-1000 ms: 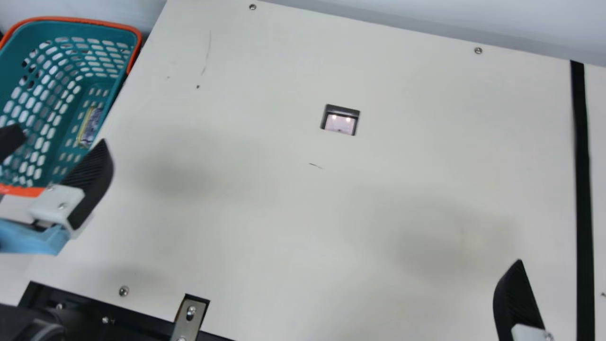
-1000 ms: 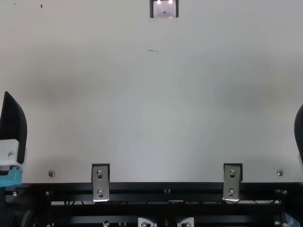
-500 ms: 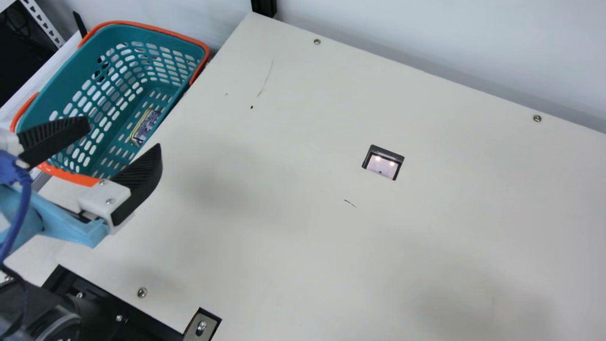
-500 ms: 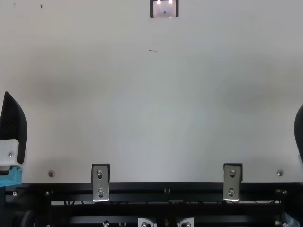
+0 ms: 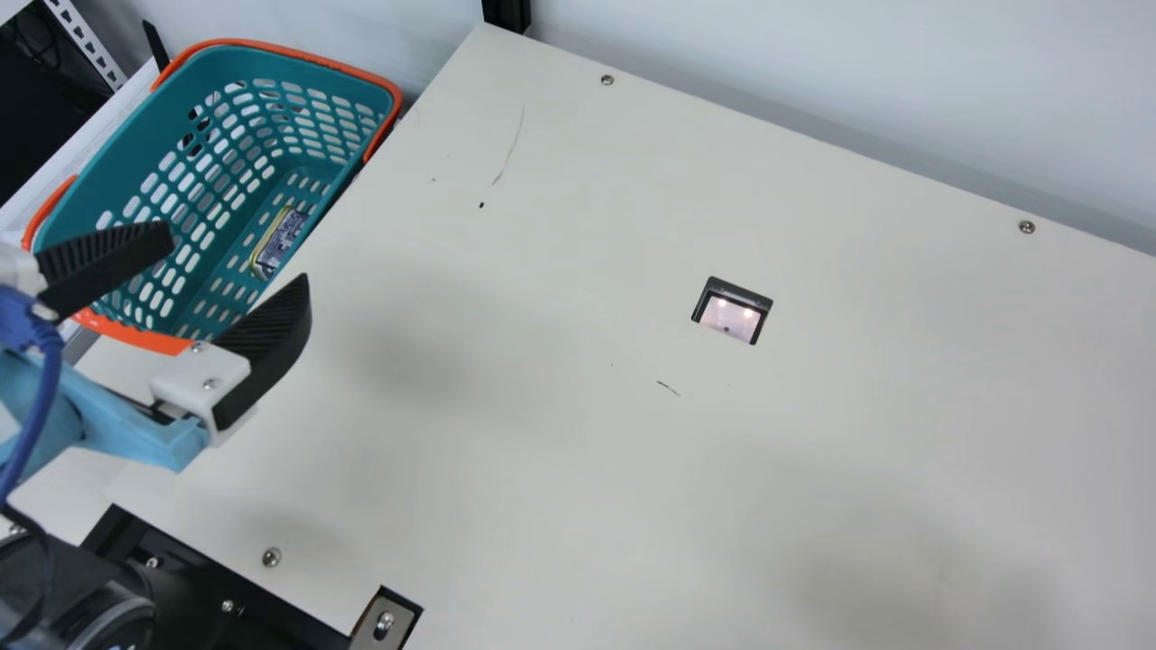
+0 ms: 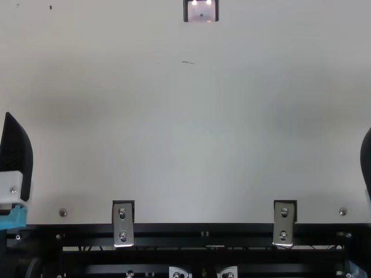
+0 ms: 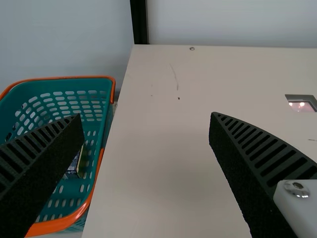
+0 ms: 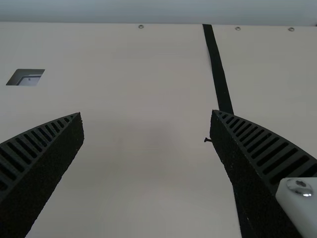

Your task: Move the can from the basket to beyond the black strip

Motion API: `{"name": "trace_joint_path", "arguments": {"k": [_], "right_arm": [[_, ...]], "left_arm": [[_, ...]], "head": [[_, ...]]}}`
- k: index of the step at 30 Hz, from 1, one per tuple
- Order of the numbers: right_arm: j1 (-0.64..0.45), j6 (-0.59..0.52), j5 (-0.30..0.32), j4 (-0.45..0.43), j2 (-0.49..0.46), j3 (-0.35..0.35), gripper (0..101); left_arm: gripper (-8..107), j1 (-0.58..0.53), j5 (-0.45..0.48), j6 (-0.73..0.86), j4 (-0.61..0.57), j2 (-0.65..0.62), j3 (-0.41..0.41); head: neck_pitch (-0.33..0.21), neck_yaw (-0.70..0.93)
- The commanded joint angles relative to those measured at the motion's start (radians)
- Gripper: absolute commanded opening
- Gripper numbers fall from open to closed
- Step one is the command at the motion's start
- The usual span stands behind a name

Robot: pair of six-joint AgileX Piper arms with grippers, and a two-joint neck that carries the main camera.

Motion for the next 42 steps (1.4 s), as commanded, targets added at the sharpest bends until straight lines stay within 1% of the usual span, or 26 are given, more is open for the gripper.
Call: {"name": "trace_joint_path", "arguments": {"k": [1,8,10,16,21,23,28,36,42], "right_arm": [[0.0,0.0,0.0,0.0,0.0,0.0,101],[0.0,0.0,0.0,0.001,0.0,0.0,101],[0.0,0.0,0.0,0.001,0.0,0.0,101],[0.0,0.0,0.0,0.001,0.0,0.0,101],[0.0,0.0,0.0,0.001,0.0,0.0,101],[0.0,0.0,0.0,0.001,0.0,0.0,101],[0.0,0.0,0.0,0.001,0.0,0.0,101],[0.0,0.0,0.0,0.001,0.0,0.0,101],[0.0,0.0,0.0,0.001,0.0,0.0,101]], "left_arm": [[90,-0.002,-0.001,-0.021,0.02,0.009,-0.013],[90,0.033,-0.071,-0.097,0.071,0.156,-0.106],[90,0.06,-0.091,-0.102,0.069,0.203,-0.136],[90,0.115,-0.137,-0.158,0.112,0.366,-0.234],[90,0.195,-0.175,-0.131,0.097,0.522,-0.304],[90,0.236,-0.189,-0.093,0.073,0.586,-0.328],[90,0.339,-0.227,0.064,-0.026,0.746,-0.376],[90,0.518,-0.26,0.38,-0.216,0.999,-0.451],[90,0.63,-0.282,0.601,-0.318,1.177,-0.502]], "head": [[-0.028,0.011],[-0.028,0.011],[-0.028,0.011],[-0.028,0.011],[-0.028,0.011],[-0.028,0.011],[-0.028,0.011],[-0.028,0.011],[-0.028,0.011]]}}
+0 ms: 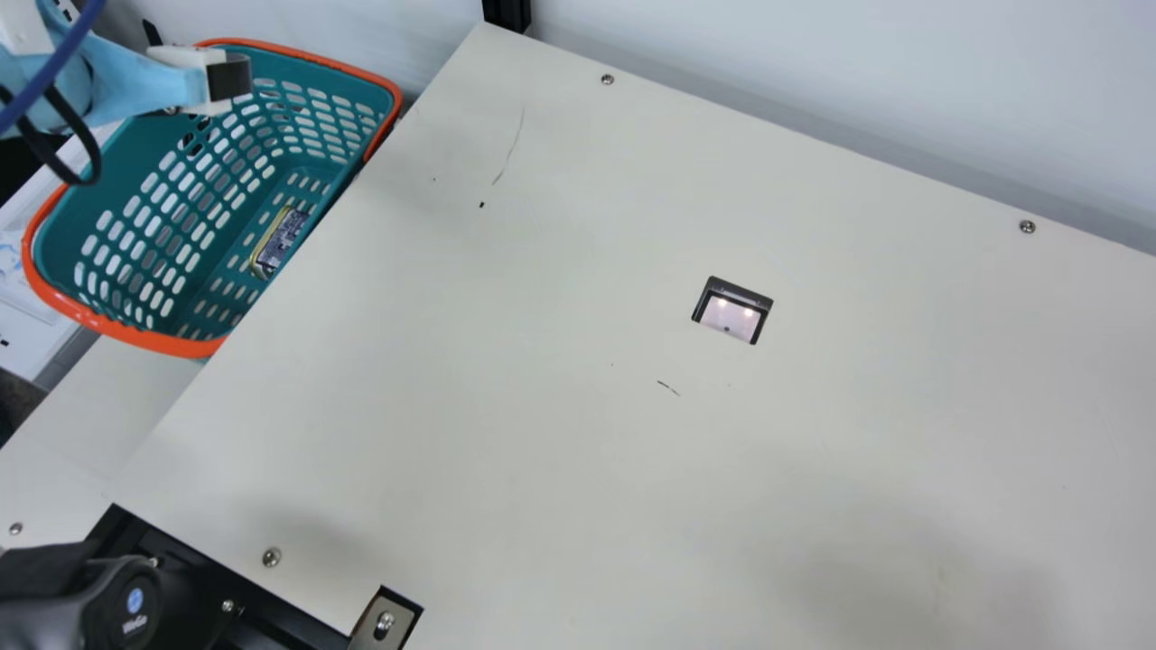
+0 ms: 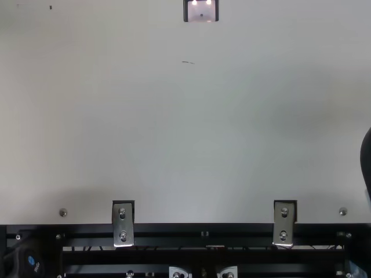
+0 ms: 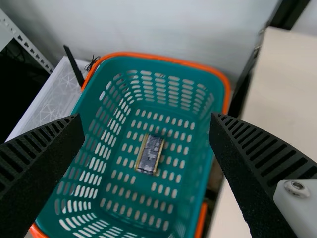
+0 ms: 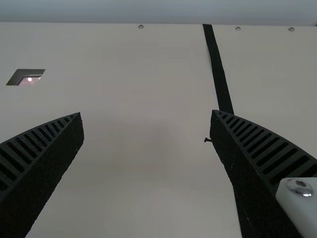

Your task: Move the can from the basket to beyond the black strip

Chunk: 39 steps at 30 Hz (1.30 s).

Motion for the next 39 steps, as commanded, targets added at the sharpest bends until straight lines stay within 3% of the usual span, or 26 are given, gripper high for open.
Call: {"name": "trace_joint_path", "arguments": {"k": [1,9,16,27,39], "right_arm": [[0.0,0.0,0.0,0.0,0.0,0.0,101],[0.0,0.0,0.0,0.001,0.0,0.0,101],[0.0,0.0,0.0,0.002,0.0,0.0,101],[0.0,0.0,0.0,0.002,0.0,0.0,101],[0.0,0.0,0.0,0.002,0.0,0.0,101]], "left_arm": [[90,0.048,-0.005,0.162,-0.049,0.107,-0.014],[90,0.142,-0.034,0.362,-0.117,0.305,-0.05],[90,0.169,-0.065,0.43,-0.093,0.461,-0.08],[90,0.119,-0.053,0.372,0.022,0.641,-0.178],[90,0.052,0.034,0.247,0.129,0.785,-0.347]], "head": [[-0.023,0.011],[-0.023,0.011],[-0.023,0.011],[-0.023,0.011],[-0.023,0.011]]}}
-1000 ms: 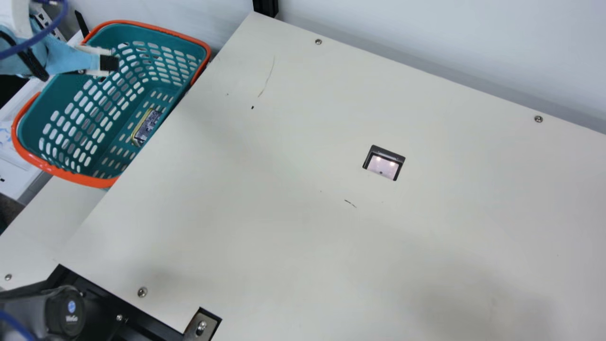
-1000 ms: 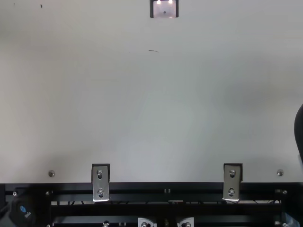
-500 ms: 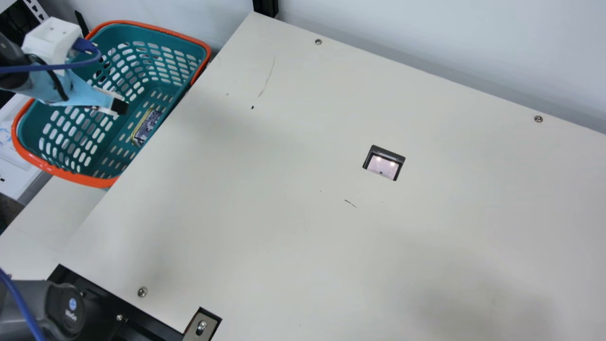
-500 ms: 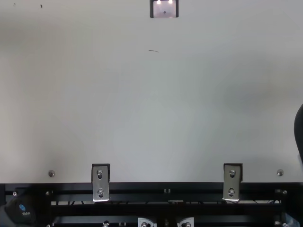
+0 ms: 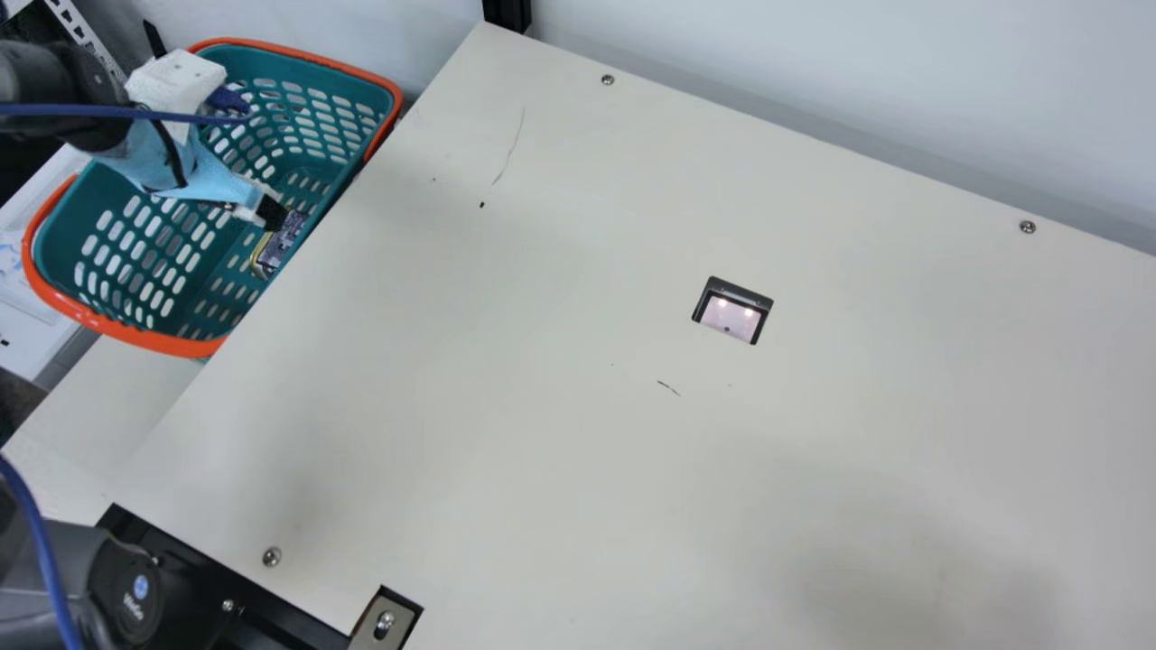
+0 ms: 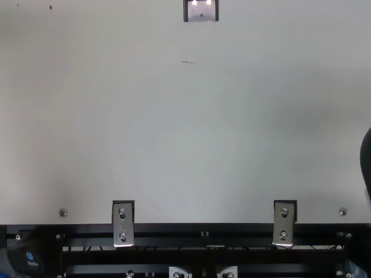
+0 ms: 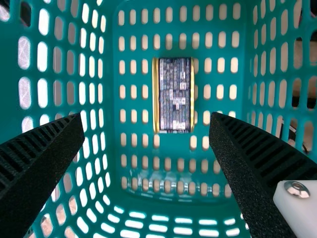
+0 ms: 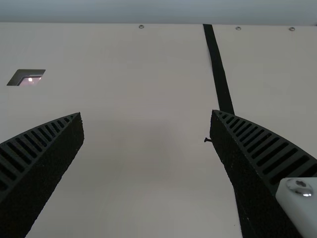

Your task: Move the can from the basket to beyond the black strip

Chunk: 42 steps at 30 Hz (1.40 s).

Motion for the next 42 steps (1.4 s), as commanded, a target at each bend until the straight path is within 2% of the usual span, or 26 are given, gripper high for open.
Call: {"name": "trace_joint_path", "arguments": {"k": [1,12,24,38,42], "right_arm": [[0.0,0.0,0.0,0.0,0.0,0.0,101],[0.0,0.0,0.0,0.0,0.0,0.0,101],[0.0,0.0,0.0,0.0,0.0,0.0,101],[0.0,0.0,0.0,0.0,0.0,0.0,101],[0.0,0.0,0.0,0.0,0.0,0.0,101]], "left_arm": [[90,-0.008,0.018,-0.019,0.007,0.023,-0.032],[90,-0.043,0.052,-0.113,0.036,0.115,-0.1],[90,-0.064,0.017,-0.184,0.036,0.176,-0.102],[90,-0.064,0.014,-0.193,0.037,0.178,-0.101],[90,-0.062,0.014,-0.225,0.072,0.192,-0.112]], "head": [[-0.023,0.011],[-0.023,0.011],[-0.023,0.011],[-0.023,0.011],[-0.023,0.011]]}}
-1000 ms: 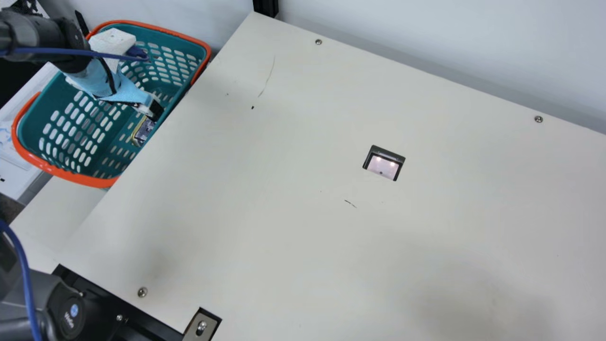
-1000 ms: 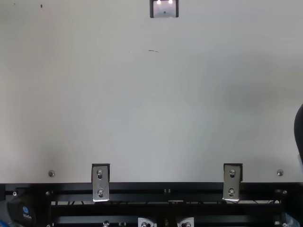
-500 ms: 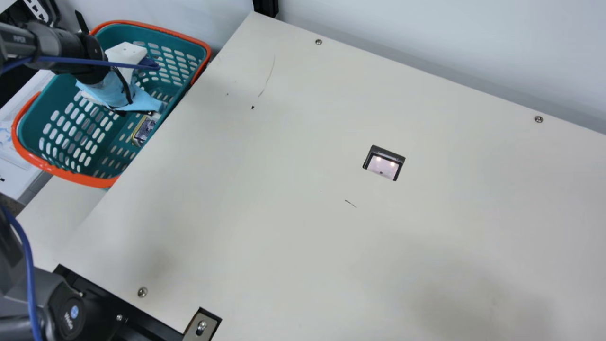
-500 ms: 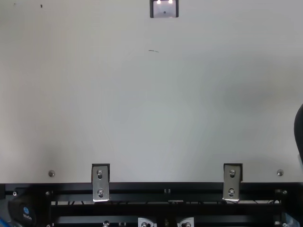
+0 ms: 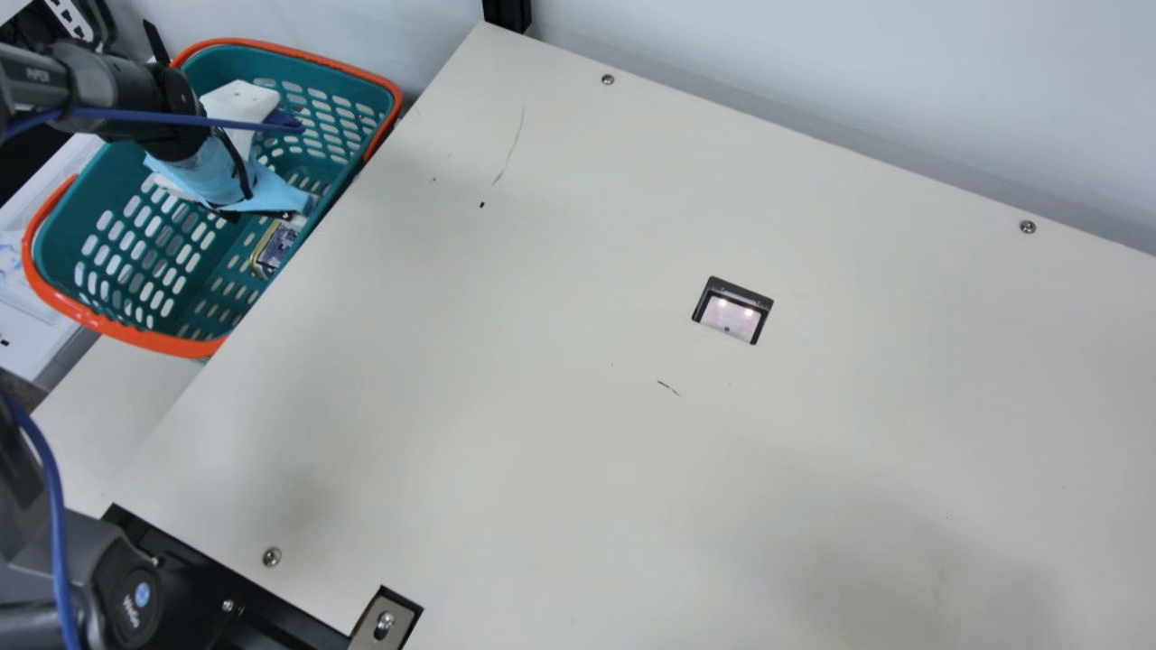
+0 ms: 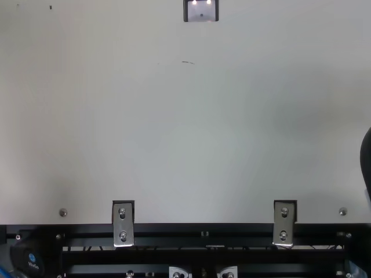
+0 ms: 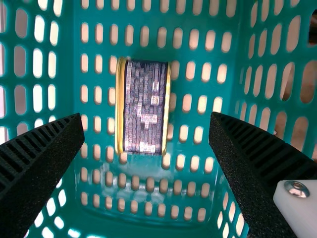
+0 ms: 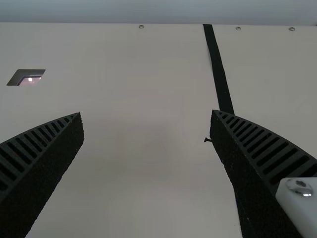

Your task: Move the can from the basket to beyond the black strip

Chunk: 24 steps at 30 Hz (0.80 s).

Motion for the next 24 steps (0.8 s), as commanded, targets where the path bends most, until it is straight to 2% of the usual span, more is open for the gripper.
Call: {"name": "trace_joint_path", "arguments": {"k": [1,11,24], "right_arm": [[0.0,0.0,0.0,0.0,0.0,0.0,101],[0.0,0.0,0.0,0.0,0.0,0.0,101],[0.0,0.0,0.0,0.0,0.0,0.0,101]], "left_arm": [[90,0.005,0.003,-0.022,0.026,0.015,-0.007],[90,0.012,0.044,-0.097,0.093,0.118,-0.075],[90,-0.002,0.053,-0.087,0.053,0.193,-0.134]], "head": [[-0.023,0.011],[-0.023,0.011],[-0.023,0.011]]}}
